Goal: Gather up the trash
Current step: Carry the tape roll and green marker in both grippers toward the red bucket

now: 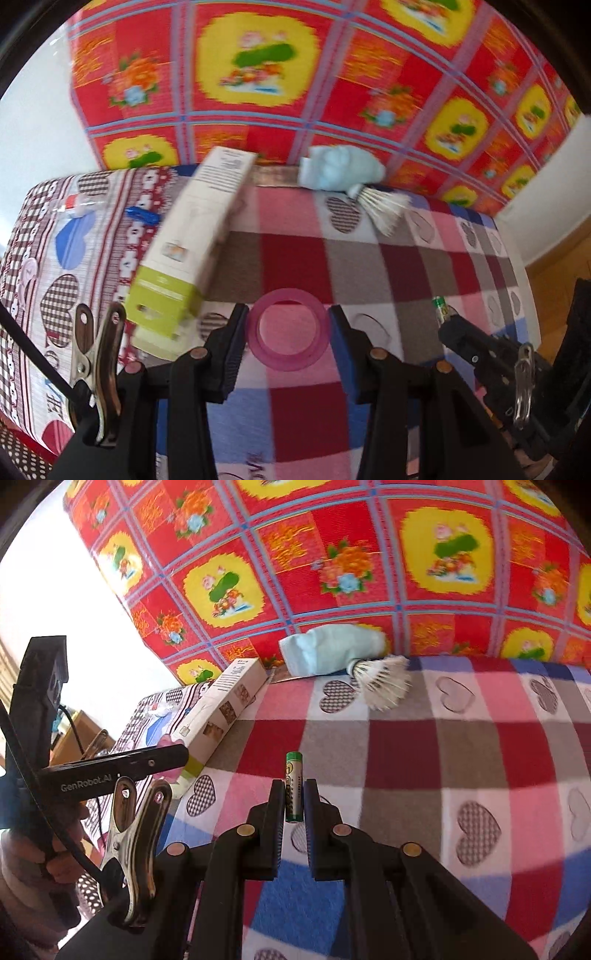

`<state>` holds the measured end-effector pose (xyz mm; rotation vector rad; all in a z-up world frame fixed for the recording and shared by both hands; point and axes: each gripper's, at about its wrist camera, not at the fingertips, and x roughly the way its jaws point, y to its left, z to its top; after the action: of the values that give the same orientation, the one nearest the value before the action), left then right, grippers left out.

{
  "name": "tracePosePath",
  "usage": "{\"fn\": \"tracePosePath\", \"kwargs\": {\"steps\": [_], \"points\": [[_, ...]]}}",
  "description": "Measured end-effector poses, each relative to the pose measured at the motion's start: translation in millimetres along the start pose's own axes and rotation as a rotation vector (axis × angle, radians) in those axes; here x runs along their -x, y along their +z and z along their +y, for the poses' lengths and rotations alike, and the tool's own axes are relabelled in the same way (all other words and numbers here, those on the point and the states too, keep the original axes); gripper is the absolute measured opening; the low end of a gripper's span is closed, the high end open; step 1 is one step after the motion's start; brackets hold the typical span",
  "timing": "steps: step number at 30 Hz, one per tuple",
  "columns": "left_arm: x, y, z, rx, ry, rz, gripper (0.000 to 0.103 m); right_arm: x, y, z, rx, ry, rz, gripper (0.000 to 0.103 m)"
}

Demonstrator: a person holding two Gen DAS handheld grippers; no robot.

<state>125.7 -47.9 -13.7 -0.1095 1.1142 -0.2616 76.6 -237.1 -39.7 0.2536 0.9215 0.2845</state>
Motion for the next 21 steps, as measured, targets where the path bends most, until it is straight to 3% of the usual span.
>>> {"fn": "tracePosePath", "kwargs": {"steps": [21], "points": [[16, -54, -156, -0.227, -0.119, 0.052, 0.045, 125, -66, -78, -0.122, -0.1, -0.124, 0.011]]}}
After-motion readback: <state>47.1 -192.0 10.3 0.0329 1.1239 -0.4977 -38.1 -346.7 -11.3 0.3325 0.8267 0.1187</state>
